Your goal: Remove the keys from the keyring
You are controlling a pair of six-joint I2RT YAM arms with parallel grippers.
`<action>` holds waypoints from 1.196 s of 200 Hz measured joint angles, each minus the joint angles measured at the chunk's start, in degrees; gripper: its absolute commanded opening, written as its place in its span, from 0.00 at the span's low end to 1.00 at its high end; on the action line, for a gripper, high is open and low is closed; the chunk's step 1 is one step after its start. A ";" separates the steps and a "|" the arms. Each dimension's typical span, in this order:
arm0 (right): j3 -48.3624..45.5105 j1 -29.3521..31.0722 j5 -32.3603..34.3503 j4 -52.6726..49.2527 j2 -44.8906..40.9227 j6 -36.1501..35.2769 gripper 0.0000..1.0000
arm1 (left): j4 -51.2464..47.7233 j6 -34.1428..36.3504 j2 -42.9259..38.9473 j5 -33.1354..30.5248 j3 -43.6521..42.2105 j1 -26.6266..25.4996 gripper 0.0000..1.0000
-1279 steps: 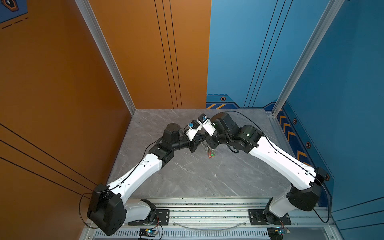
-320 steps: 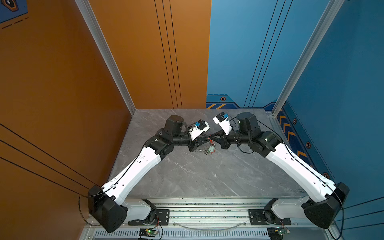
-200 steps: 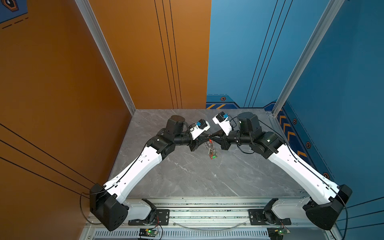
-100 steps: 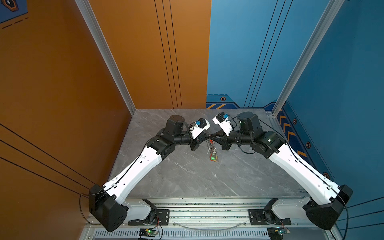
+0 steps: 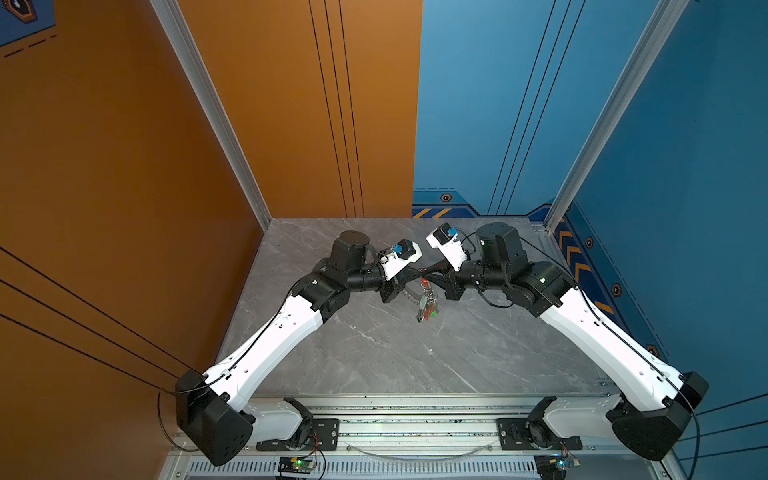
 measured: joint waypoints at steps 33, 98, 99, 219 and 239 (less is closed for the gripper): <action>0.00 -1.05 0.13 -1.25 -0.96 -0.28 0.00 | -0.31 2.71 -0.37 -1.11 0.46 -0.44 0.00; 0.70 -2.10 0.79 -4.26 -0.81 -0.44 0.00 | -1.64 6.86 -0.44 -4.00 0.94 -2.16 0.00; 0.74 -2.16 0.79 -4.35 -0.74 -0.39 0.00 | -1.64 6.95 -0.46 -4.09 0.94 -2.19 0.00; 0.17 -6.01 4.26 -3.26 3.63 4.63 0.00 | -5.18 12.24 -2.08 -9.42 1.29 -4.55 0.00; -5.92 -6.91 5.81 -1.16 3.08 5.62 0.00 | -5.46 10.91 -2.08 -9.18 1.29 -3.65 0.00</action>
